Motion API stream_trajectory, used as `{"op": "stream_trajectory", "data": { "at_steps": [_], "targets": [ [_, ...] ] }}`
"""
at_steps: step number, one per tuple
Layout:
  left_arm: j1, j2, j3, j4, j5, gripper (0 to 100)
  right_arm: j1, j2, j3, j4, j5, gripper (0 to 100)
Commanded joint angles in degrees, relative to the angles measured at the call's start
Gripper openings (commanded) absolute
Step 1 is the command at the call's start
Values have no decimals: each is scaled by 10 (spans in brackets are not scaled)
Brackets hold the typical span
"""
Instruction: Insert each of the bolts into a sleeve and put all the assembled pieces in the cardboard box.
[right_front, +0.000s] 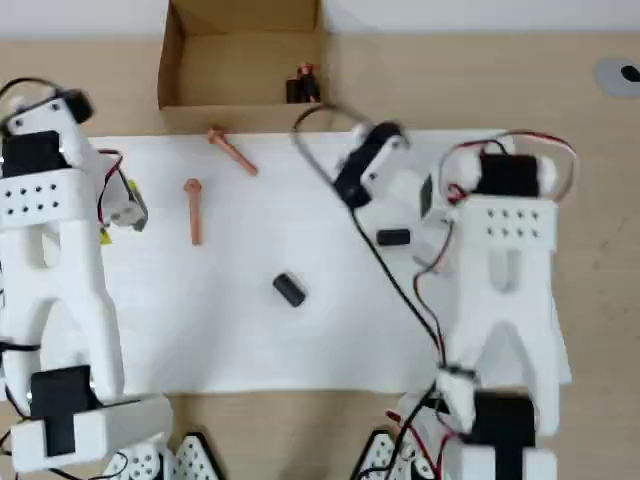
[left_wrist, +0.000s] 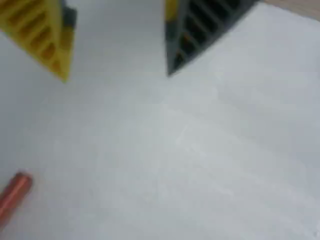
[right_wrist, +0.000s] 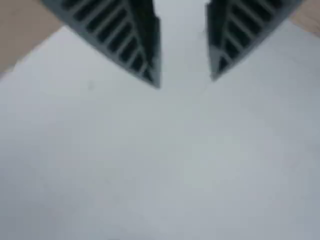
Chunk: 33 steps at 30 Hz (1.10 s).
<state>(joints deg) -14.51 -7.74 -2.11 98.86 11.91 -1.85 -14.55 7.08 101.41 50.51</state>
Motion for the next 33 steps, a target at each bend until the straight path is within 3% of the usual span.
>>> {"op": "stream_trajectory", "data": {
  "at_steps": [1,8,14,20,33],
  "targets": [
    [-22,8,-43,-24,179,136,-8,49,-48,-48,67,97],
    [-66,15,-54,-27,205,137,-27,112,-65,-133,65,97],
    [-101,15,-35,-64,309,140,-68,169,-63,-100,45,98],
    [-113,15,44,-142,310,139,-70,238,-65,-99,44,99],
    [-126,14,40,-152,309,139,-66,331,-171,-20,89,115]
  ]
}}
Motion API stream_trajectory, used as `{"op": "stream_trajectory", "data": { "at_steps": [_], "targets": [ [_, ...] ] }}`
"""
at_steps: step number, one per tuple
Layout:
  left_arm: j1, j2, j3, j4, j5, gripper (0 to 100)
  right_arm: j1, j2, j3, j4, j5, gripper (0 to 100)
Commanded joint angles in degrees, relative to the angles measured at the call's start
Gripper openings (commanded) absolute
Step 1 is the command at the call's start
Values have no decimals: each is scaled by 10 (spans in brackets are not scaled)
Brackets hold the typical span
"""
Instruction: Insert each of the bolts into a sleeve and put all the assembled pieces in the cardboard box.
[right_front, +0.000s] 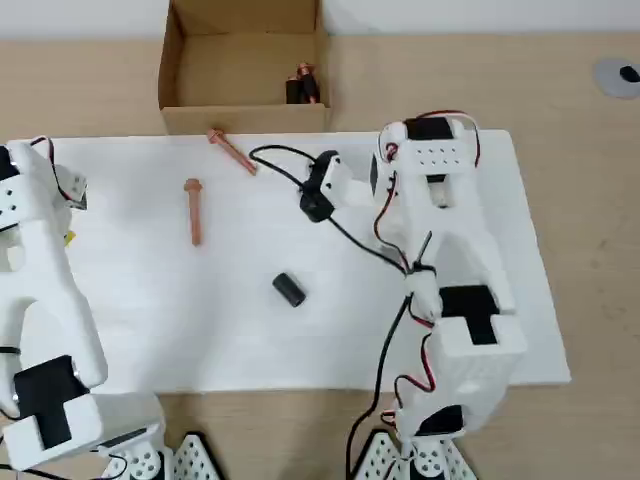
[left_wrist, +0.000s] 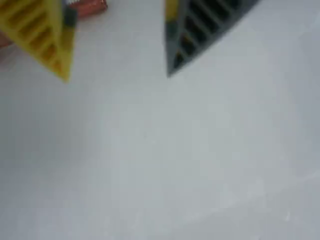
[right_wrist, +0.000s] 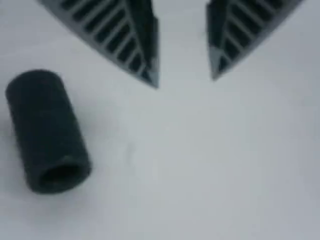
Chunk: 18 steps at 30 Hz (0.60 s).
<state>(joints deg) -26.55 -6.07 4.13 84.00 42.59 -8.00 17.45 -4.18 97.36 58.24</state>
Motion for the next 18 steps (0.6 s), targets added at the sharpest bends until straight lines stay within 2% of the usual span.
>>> {"op": "stream_trajectory", "data": {
  "at_steps": [1,4,8,18],
  "targets": [
    [-5,-3,-21,-4,3,139,-5,22,-77,28,16,135],
    [-6,-3,-19,-4,1,139,-4,60,-125,45,19,180],
    [-9,-7,-19,-1,-18,138,-4,109,-161,48,20,182],
    [-9,-7,-69,66,-60,138,-4,204,-198,47,24,182]
  ]
}}
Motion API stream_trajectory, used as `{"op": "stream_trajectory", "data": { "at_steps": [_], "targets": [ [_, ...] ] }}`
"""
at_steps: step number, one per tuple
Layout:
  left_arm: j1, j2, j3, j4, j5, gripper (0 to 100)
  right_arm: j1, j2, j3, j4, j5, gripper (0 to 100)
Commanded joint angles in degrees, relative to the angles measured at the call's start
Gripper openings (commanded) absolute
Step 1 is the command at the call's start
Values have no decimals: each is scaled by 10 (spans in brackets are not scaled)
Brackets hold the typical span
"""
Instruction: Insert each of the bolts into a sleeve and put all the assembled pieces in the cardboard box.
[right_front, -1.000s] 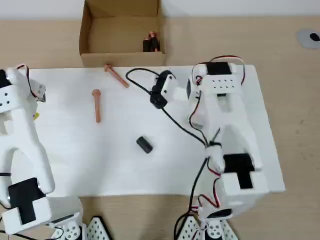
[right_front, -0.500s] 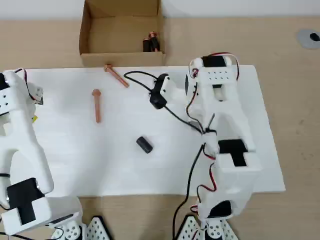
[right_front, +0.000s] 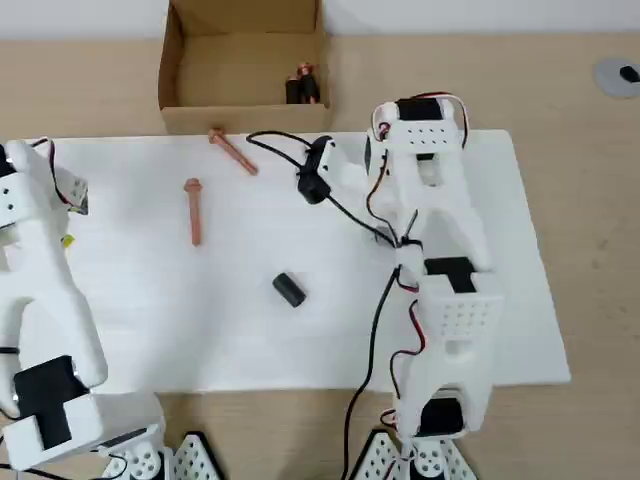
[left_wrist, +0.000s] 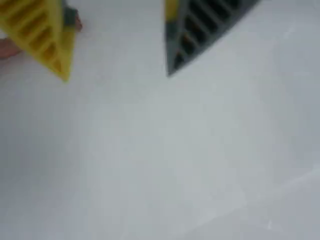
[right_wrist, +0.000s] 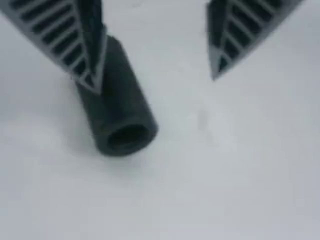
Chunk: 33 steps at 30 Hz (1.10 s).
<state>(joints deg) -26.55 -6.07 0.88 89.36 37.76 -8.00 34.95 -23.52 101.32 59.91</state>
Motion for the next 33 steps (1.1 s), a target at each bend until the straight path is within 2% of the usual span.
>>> {"op": "stream_trajectory", "data": {
  "at_steps": [1,6,15,33],
  "targets": [
    [-9,-7,-42,18,-15,138,-3,35,-7,8,7,182],
    [-11,-7,-63,44,-19,137,3,59,-1,9,7,183],
    [-47,-7,-70,44,-19,137,33,84,16,11,12,184],
    [-47,-7,-68,44,-40,136,34,82,128,11,37,184]
  ]
}}
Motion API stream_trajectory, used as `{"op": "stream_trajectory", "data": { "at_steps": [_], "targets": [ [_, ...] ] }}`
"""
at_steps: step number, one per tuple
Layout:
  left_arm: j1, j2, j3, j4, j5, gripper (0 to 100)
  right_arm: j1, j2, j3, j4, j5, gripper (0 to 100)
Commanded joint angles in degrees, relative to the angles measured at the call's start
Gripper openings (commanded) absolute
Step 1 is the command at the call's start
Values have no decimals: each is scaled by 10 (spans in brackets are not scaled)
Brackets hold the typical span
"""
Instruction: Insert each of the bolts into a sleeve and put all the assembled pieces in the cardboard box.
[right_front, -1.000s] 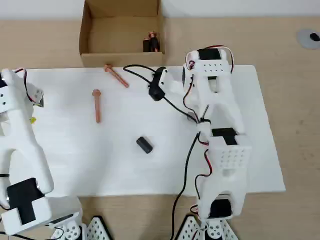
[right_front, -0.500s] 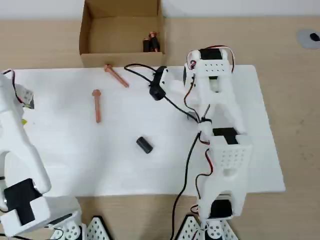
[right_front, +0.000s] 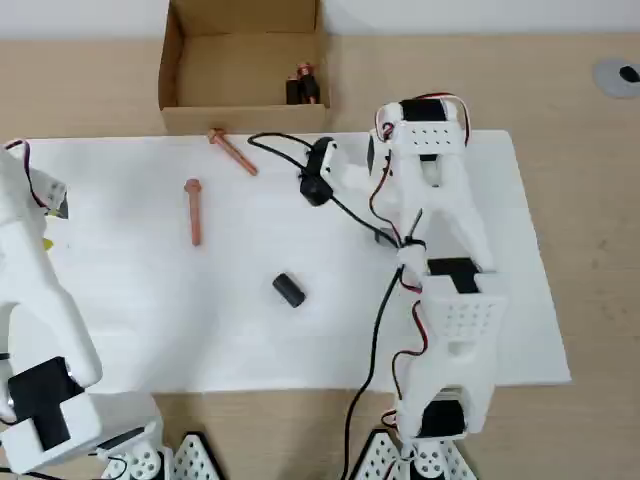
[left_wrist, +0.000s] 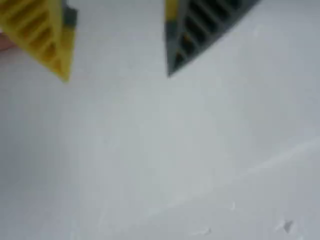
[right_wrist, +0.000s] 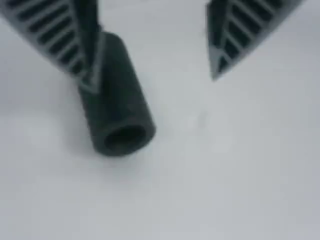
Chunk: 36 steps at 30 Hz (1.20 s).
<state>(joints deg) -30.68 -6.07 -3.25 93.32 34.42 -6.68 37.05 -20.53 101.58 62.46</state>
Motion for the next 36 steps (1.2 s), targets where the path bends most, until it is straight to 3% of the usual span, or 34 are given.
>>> {"op": "stream_trajectory", "data": {
  "at_steps": [1,20,30,36],
  "targets": [
    [-4,-7,-28,4,-6,136,22,61,101,8,13,184],
    [-4,-7,-25,4,-6,136,26,56,79,8,16,182],
    [-1,-3,-23,4,-4,136,16,-56,-102,6,-120,183],
    [47,-4,-11,4,-40,136,-29,-74,-139,8,-280,183]
  ]
}}
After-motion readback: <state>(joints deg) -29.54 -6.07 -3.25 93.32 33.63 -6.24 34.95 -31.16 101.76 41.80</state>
